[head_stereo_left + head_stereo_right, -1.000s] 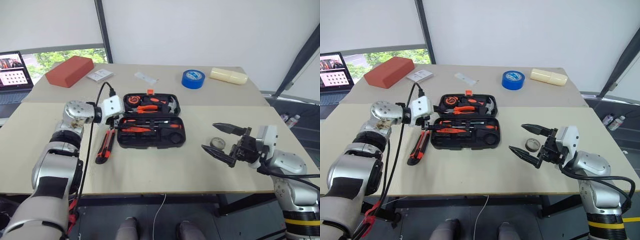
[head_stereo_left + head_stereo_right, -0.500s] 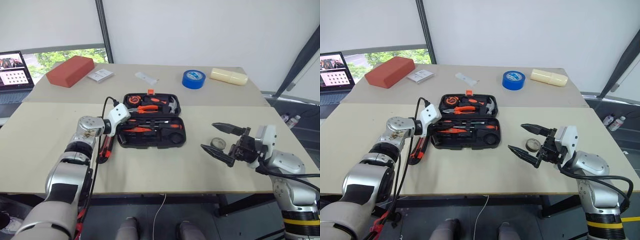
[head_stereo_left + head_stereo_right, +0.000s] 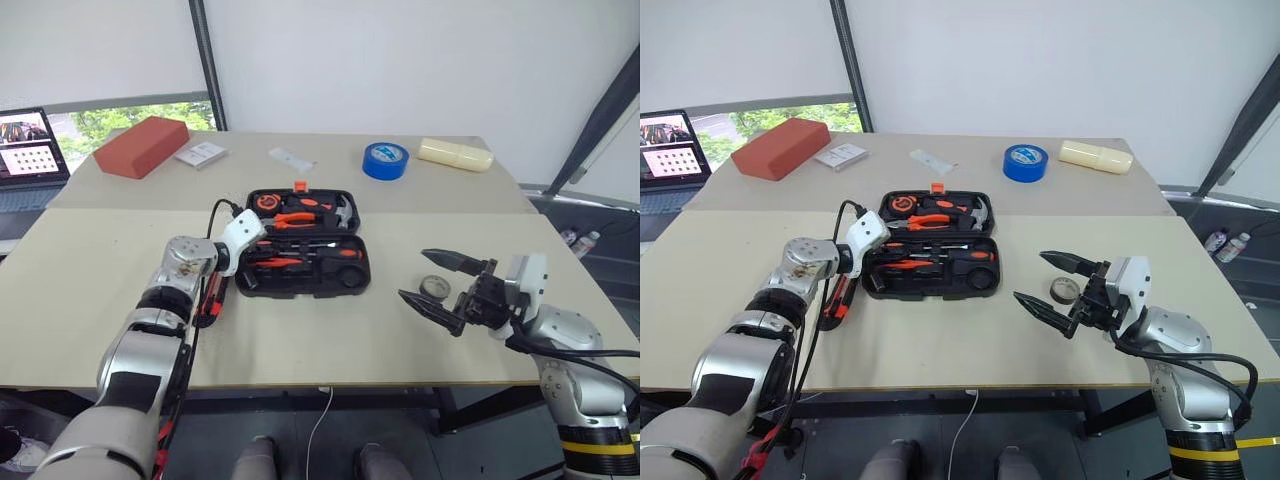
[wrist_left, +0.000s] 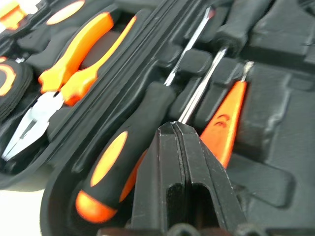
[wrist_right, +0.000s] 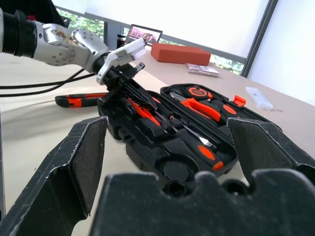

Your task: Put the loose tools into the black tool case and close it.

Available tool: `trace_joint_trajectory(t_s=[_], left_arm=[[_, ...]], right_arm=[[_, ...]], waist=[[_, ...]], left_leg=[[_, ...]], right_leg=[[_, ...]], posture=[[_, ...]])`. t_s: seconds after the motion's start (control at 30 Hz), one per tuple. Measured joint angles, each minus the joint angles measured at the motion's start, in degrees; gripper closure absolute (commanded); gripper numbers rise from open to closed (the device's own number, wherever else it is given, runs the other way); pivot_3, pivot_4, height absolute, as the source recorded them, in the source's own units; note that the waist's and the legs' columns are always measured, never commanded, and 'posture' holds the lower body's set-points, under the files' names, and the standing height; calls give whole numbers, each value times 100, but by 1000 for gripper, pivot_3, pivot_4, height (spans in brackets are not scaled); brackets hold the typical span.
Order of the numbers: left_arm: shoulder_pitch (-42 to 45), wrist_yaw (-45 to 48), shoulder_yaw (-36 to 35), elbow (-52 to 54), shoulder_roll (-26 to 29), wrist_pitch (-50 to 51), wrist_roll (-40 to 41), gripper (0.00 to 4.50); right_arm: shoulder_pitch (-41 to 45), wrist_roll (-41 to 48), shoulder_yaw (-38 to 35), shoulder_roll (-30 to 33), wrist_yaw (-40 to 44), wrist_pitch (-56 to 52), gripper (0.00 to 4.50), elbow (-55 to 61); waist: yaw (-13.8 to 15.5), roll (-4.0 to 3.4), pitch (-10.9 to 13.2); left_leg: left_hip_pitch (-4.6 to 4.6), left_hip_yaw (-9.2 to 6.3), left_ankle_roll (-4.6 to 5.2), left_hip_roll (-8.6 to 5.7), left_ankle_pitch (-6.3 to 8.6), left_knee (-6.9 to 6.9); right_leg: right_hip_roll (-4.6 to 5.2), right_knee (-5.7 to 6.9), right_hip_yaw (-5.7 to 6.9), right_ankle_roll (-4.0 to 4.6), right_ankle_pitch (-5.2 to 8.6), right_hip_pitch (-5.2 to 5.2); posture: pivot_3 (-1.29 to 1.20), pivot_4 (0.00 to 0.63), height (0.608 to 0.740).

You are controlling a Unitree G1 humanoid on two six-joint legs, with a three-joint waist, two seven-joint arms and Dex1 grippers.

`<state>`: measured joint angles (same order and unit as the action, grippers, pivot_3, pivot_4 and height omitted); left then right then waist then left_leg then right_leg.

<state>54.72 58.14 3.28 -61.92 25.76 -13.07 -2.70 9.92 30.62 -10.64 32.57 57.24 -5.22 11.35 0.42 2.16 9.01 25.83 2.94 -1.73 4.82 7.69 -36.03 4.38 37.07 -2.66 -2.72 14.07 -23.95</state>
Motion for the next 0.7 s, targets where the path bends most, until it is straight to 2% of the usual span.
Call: trace_joint_trajectory(t_s=[0.07,0.13,0.17,0.23,0.37,0.4,0.47,0.57,0.7], left_arm=[[-451,251,-398,443,55,-155,502,3533],[-943,549,-878,1128,210,-72,1157,2766],[-1366,639,-1166,1833,389,157,1541,2470],[-1819,651,-1508,2540,668,482,1914,1549],[-3657,219,-2358,4333,1175,1421,2486,277],[-4185,88,-2553,4631,1245,1588,2528,93],[-5033,-138,-2891,5052,1265,1832,2557,93],[-6645,-534,-3823,5751,1214,2312,2769,93],[-7671,-961,-4695,6521,1029,2871,3129,93]], right_arm=[[7,-1,2,0,-1,2,0,2],[10,-6,-23,-2,1,50,0,-31],[31,-18,-11,-3,29,142,0,-70],[-4,-23,-29,18,115,233,0,-105],[-96,-87,20,42,387,485,0,-306],[-133,-78,24,53,460,493,0,-371],[-149,-28,37,71,603,493,0,-467],[-143,53,-16,122,832,519,0,-586],[-147,99,-23,156,1053,604,0,-649]], waist=[[-38,1,1],[-74,2,2],[-99,2,2],[-125,2,2],[-154,-3,-1],[-151,-3,-1],[-117,0,1],[-122,9,-1],[-45,10,-1]], left_leg=[[6,0,0,1,0,4],[16,-2,1,3,0,5],[16,-2,1,3,0,7],[13,-2,1,4,0,11],[-5,5,1,4,1,16],[-8,6,1,5,1,17],[-12,7,-1,9,2,15],[-30,17,-24,18,16,16],[-38,19,-61,18,39,17]], right_leg=[[0,1,-2,11,-6,-10],[-3,4,-1,14,-7,-19],[-2,3,-1,14,-7,-19],[-1,3,-1,14,-7,-16],[4,0,-4,15,-4,-4],[4,0,-4,18,-3,-4],[5,0,0,23,5,-6],[10,-2,4,65,34,-2],[26,-5,25,54,48,-13]], posture=[[0,150,740],[0,150,740],[0,150,740],[0,150,740],[0,150,740],[0,150,740],[0,150,740],[0,150,740],[0,150,740]])
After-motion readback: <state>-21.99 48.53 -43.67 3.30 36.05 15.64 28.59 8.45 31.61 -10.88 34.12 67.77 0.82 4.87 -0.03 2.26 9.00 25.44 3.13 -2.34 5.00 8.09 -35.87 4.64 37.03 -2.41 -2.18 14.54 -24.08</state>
